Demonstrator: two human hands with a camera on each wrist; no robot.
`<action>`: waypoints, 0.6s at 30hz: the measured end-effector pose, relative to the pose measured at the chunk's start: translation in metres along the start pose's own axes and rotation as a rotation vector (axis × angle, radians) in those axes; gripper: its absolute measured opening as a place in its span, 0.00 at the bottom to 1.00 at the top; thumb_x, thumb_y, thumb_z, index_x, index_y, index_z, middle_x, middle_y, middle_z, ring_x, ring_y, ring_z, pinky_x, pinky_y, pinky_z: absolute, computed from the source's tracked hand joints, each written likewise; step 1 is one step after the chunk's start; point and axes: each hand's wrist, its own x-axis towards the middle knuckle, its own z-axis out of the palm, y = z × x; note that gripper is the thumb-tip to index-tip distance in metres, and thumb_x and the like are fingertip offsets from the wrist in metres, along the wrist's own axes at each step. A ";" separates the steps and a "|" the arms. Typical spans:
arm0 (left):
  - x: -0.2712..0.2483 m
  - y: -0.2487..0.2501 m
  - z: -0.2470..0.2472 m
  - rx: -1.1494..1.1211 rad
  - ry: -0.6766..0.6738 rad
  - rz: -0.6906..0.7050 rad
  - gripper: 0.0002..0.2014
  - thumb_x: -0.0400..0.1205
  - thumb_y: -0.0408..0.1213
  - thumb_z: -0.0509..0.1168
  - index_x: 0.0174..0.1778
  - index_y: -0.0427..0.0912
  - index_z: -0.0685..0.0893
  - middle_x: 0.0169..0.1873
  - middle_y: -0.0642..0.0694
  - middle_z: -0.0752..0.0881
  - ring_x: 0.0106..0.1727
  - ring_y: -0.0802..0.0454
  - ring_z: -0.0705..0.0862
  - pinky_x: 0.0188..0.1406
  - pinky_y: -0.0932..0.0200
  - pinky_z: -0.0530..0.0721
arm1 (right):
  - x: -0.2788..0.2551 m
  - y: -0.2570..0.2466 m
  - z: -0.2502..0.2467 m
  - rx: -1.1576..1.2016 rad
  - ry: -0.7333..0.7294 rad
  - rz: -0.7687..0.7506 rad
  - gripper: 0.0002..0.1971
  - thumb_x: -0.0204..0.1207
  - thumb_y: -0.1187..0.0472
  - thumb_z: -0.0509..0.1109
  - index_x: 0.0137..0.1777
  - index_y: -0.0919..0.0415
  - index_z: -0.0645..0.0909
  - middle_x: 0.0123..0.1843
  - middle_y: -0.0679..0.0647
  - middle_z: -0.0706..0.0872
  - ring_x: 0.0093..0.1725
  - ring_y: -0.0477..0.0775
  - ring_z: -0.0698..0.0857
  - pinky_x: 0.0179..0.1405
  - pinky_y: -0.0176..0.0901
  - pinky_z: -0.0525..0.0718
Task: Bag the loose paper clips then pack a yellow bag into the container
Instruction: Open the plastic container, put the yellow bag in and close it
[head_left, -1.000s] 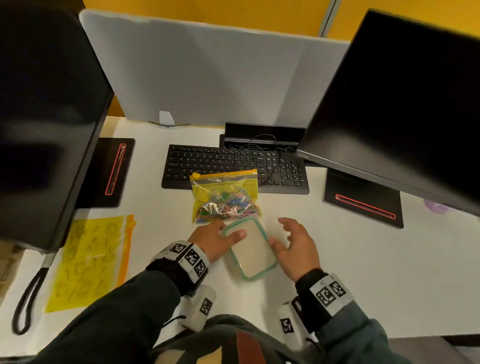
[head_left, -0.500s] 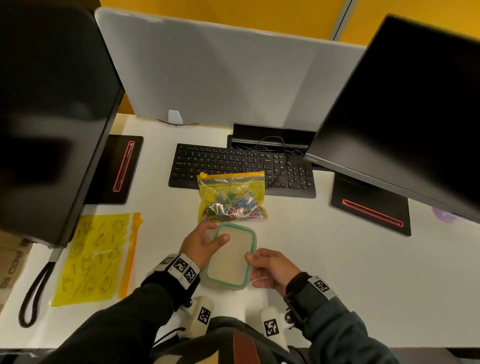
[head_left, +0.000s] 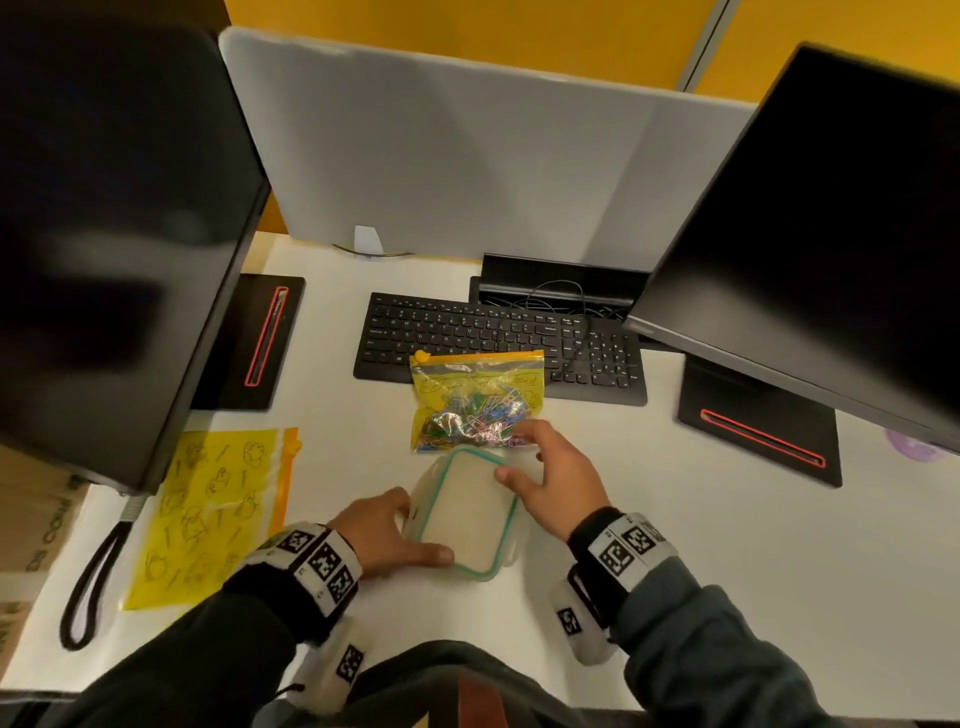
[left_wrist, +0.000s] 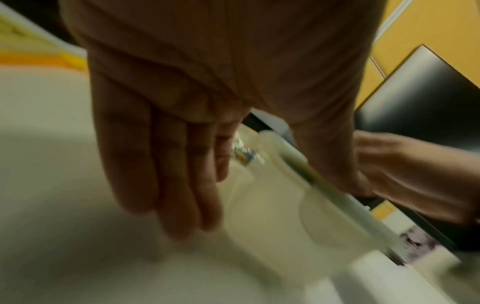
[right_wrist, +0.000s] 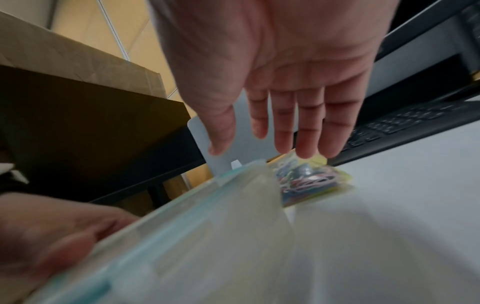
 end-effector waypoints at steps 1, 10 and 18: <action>-0.002 -0.001 0.007 -0.093 -0.052 0.033 0.34 0.61 0.61 0.74 0.57 0.50 0.70 0.42 0.49 0.85 0.37 0.52 0.85 0.42 0.56 0.84 | 0.007 -0.004 0.006 0.011 -0.068 -0.005 0.26 0.74 0.50 0.69 0.72 0.50 0.68 0.70 0.52 0.79 0.66 0.55 0.79 0.64 0.47 0.78; 0.003 -0.022 -0.004 -0.711 0.287 -0.042 0.15 0.76 0.49 0.67 0.48 0.40 0.78 0.30 0.42 0.84 0.27 0.48 0.81 0.26 0.60 0.80 | 0.017 0.007 0.040 0.435 -0.344 0.356 0.18 0.68 0.49 0.76 0.41 0.57 0.71 0.40 0.56 0.80 0.34 0.53 0.81 0.22 0.37 0.81; 0.004 -0.017 0.009 -0.645 0.527 -0.028 0.15 0.75 0.54 0.66 0.45 0.47 0.76 0.34 0.48 0.81 0.40 0.45 0.81 0.40 0.57 0.78 | 0.010 0.001 0.062 0.464 -0.264 0.388 0.20 0.68 0.43 0.74 0.37 0.59 0.73 0.31 0.57 0.81 0.25 0.54 0.79 0.19 0.36 0.78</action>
